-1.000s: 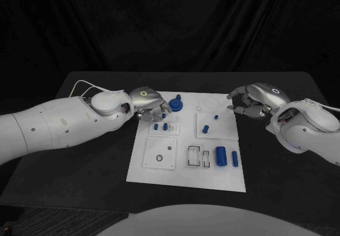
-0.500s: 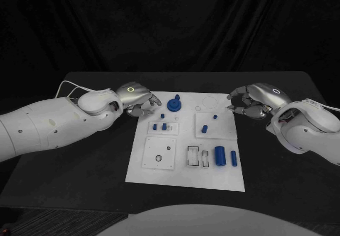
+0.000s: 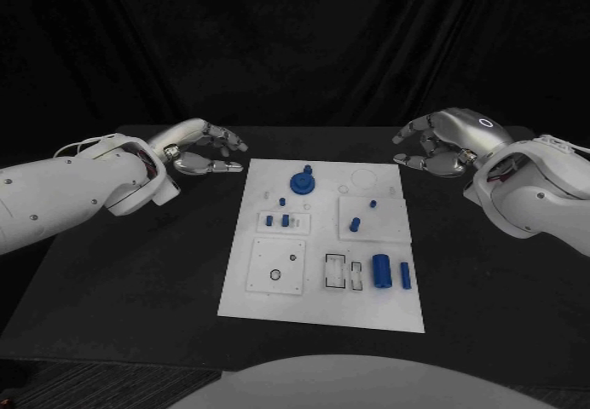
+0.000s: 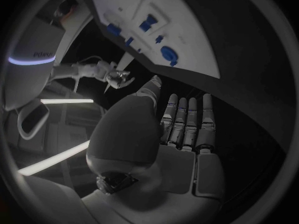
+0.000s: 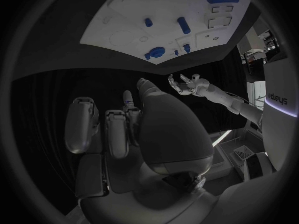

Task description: Assemble the parts on the task board

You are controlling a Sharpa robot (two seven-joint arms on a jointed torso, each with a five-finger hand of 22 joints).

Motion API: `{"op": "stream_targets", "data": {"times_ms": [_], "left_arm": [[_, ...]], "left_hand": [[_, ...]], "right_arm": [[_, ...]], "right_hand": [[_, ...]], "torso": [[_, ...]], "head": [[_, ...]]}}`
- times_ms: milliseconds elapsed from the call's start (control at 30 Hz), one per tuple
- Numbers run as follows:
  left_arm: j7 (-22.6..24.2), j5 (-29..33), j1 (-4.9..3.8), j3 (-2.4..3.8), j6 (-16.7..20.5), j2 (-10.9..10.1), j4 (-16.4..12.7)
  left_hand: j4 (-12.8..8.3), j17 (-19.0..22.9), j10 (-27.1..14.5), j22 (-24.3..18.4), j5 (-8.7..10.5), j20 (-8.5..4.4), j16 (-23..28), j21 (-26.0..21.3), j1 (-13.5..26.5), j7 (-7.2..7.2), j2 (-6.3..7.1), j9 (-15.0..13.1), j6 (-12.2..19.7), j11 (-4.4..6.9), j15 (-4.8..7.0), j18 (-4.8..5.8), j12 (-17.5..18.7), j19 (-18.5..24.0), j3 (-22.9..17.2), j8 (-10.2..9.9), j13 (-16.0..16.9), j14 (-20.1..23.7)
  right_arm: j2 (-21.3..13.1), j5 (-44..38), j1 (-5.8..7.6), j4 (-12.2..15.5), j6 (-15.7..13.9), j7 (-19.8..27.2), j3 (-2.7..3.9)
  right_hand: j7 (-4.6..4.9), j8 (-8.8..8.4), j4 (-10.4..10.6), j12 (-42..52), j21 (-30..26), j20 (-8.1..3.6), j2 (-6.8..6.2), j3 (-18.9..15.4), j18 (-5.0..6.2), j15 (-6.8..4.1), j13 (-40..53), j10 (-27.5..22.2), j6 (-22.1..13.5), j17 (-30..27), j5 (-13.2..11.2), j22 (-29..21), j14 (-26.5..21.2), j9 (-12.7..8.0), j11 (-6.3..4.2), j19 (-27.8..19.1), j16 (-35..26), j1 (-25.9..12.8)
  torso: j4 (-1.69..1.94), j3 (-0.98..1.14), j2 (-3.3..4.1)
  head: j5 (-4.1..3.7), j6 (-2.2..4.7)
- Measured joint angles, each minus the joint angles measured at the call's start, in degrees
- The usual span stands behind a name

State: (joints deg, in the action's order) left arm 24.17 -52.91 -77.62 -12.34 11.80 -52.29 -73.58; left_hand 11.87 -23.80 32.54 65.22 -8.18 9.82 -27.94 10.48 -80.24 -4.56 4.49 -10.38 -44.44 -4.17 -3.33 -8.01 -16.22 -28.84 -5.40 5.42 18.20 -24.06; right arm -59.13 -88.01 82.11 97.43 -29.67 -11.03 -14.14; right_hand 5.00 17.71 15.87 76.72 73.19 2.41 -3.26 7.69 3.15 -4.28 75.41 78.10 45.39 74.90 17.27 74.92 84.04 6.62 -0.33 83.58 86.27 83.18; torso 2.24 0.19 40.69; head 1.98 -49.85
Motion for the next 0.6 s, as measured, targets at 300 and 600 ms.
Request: {"op": "stream_targets", "data": {"times_ms": [300,600], "left_arm": [[4.5,28.5,-0.05,-0.01,-4.8,-0.2,-4.0],[9.0,39.5,2.15,-0.09,-7.7,-0.1,-7.0]], "left_hand": [[4.7,15.6,-11.1,-16.0,-9.87,2.07,15.3,-6.8,6.5,-4.32,-8.42,0.1,3.2,-3.62,-4.03,0.01,-2.0,8.5,11.9,1.5,-8.5,11.4],[4.9,23.5,-27.5,-42.6,-8.06,2.98,27.5,-8.4,8.7,0.99,-11.76,4.5,16.2,2.75,-2.19,0.01,8.4,24.9,17.2,-2.2,-16.4,23.7]], "right_arm": [[2.9,-0.3,1.98,-1.6,12.5,-2.2,0.02],[3.9,-3.0,0.62,-2.3,20.3,-2.8,0.01]], "right_hand": [[0.32,2.16,0.3,-48.9,-7.3,1.12,-1.89,4.3,0.91,1.71,-38.7,-25.6,4.2,0.0,-0.8,0.0,0.0,1.3,2.75,-3.1,-6.2,3.5],[0.94,-1.96,-0.3,-64.1,-10.9,2.11,-2.96,2.8,1.82,2.76,-53.6,-35.2,3.1,0.0,-7.4,0.0,-0.1,0.3,4.38,-4.1,-8.2,2.5]], "torso": [[0.40,-0.29,-0.48],[0.95,-1.03,-1.11]], "head": [[-1.03,2.92],[-2.02,4.44]]}}
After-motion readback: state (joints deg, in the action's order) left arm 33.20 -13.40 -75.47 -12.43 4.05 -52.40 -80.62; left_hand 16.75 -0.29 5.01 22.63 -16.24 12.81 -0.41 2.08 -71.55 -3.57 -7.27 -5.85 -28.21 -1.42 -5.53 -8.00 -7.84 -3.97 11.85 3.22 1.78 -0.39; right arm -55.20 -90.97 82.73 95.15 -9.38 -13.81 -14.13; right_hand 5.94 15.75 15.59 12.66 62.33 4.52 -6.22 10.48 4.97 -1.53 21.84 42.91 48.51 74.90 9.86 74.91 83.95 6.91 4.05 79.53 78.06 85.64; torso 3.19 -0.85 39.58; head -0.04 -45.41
